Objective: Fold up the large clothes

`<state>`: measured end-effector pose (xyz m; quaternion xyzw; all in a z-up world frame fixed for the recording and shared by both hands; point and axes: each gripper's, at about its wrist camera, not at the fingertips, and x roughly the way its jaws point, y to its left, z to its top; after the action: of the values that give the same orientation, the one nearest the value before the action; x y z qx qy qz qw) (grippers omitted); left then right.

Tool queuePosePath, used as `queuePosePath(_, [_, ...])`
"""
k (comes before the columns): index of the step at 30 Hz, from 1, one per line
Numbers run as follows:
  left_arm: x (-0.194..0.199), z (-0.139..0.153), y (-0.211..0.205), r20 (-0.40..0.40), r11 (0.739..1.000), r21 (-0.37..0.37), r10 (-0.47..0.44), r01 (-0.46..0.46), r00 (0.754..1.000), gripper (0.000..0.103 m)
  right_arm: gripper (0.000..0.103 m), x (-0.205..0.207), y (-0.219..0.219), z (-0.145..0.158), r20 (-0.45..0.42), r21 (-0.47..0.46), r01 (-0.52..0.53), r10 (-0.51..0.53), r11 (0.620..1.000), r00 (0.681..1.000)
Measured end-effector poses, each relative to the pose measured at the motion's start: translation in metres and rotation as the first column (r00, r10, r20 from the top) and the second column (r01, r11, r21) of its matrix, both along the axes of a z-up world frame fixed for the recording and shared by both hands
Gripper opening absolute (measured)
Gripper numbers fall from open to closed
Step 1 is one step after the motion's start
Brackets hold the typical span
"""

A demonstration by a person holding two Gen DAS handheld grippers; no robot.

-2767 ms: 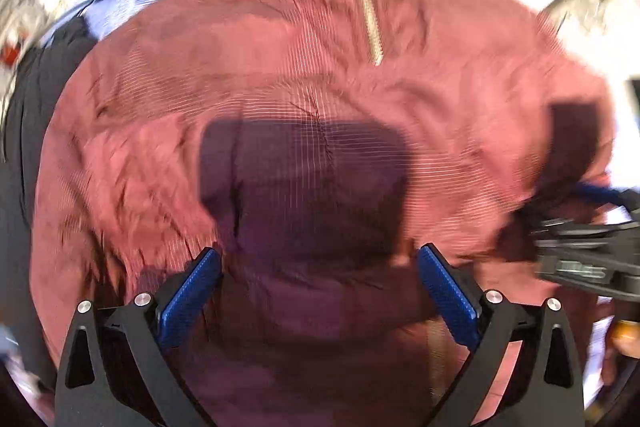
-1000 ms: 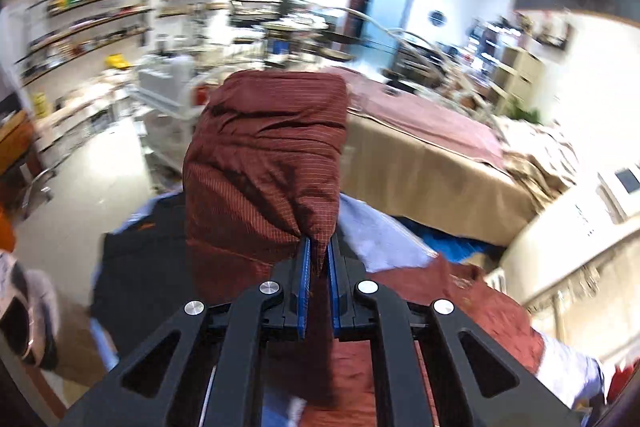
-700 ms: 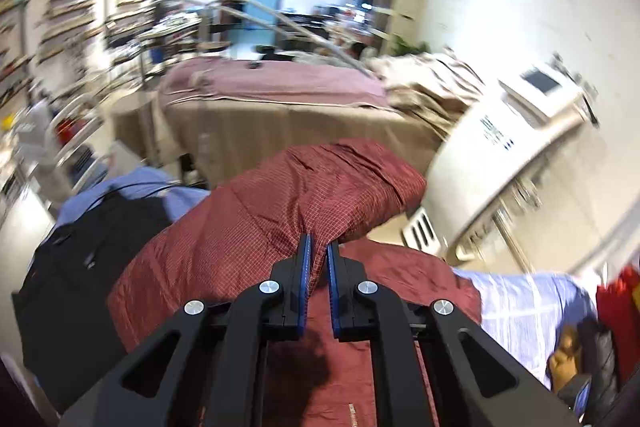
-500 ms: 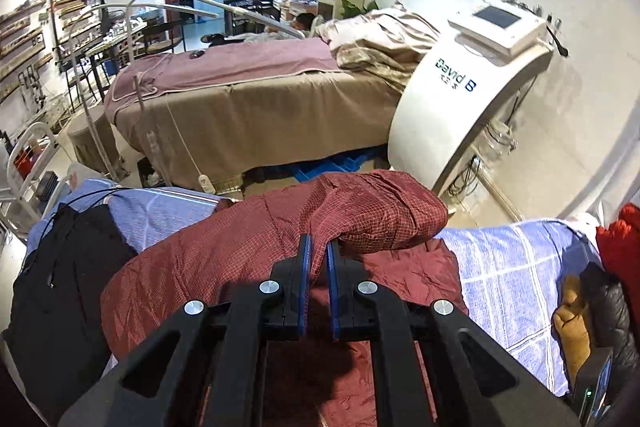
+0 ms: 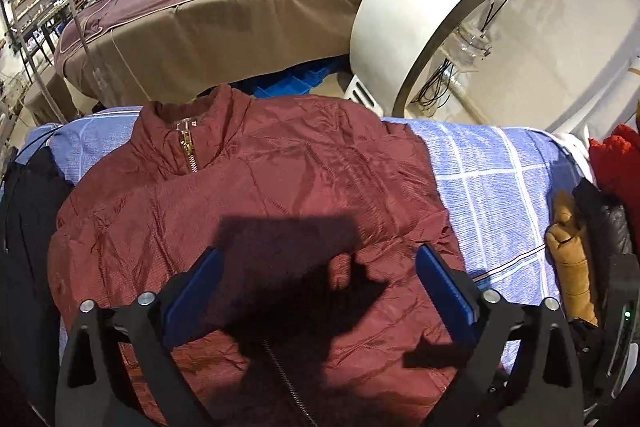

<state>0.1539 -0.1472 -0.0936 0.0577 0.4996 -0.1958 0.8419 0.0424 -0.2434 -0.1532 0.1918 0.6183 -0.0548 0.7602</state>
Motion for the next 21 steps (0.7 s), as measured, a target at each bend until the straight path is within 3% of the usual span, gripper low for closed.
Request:
queuePosePath(5, [-0.010,0.016,-0.014,0.031,0.998,0.042,-0.042,0.041,0.999,0.096,0.098,0.012,0.003,0.010,0.024,-0.024,-0.013,0.014,1.000,1.000])
queuePosePath(11, [-0.019,0.020,0.007,0.027,0.999,0.037,0.001,-0.002,1.000,0.096,0.098,0.032,0.003,0.031,0.091,-0.047,-0.029,0.033,0.998,0.995])
queuePosePath(16, [-0.023,0.017,0.037,0.014,0.996,0.054,0.066,-0.066,0.998,0.096,0.098,0.064,0.017,0.043,0.138,-0.025,-0.059,0.062,0.998,0.989])
queuePosePath(21, [-0.028,-0.004,0.088,-0.009,0.976,0.098,0.199,-0.197,0.980,0.096,0.098,0.105,0.053,0.046,0.147,-0.023,-0.144,0.146,0.989,0.978])
